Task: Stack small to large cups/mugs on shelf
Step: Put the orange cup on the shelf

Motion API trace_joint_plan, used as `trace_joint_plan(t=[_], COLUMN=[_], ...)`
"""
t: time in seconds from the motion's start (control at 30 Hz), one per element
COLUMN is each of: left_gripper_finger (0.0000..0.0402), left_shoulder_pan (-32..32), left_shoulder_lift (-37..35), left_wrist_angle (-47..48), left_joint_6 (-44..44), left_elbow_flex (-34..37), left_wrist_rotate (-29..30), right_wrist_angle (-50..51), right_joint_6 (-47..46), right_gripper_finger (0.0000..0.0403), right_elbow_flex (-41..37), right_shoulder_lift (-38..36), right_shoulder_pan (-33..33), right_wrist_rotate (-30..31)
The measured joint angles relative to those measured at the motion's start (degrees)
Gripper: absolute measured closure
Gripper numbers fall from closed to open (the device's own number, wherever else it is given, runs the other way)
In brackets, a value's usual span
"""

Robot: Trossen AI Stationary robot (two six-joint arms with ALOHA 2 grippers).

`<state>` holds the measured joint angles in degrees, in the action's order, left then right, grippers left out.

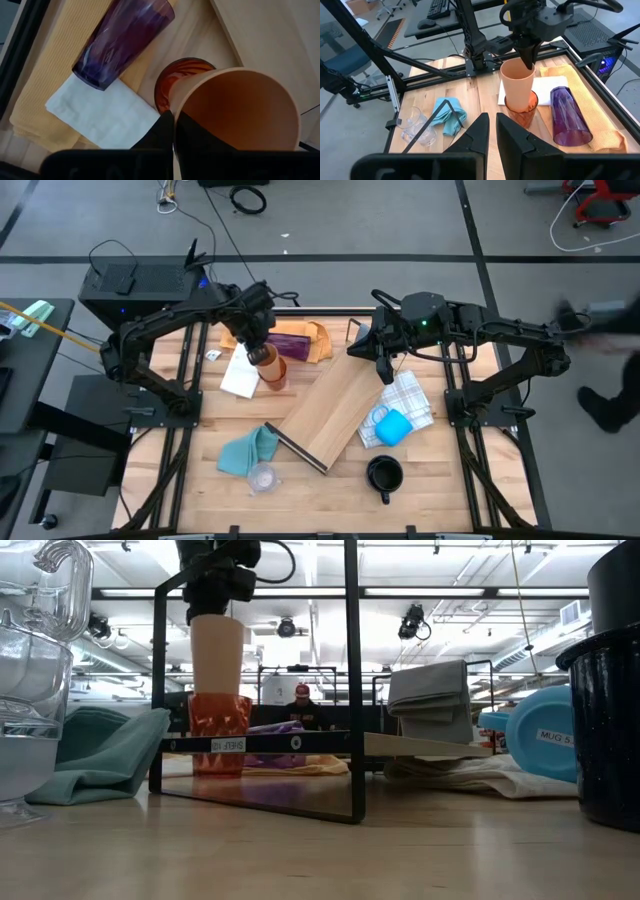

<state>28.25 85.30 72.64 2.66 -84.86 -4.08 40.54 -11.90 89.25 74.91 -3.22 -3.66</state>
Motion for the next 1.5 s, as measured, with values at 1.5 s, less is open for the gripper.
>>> trace_joint_plan(t=[1.5], left_gripper_finger=[0.0392], left_shoulder_pan=[-10.11], left_shoulder_lift=[20.16], left_wrist_angle=[-0.43], left_joint_6=[-0.01], left_elbow_flex=[-32.48], left_wrist_rotate=[-0.88], right_wrist_angle=[3.89], right_joint_6=[-2.1], right_gripper_finger=[0.0362], right_elbow_flex=[0.02], right_shoulder_lift=[-3.08], right_shoulder_pan=[2.31], right_wrist_rotate=[-1.31])
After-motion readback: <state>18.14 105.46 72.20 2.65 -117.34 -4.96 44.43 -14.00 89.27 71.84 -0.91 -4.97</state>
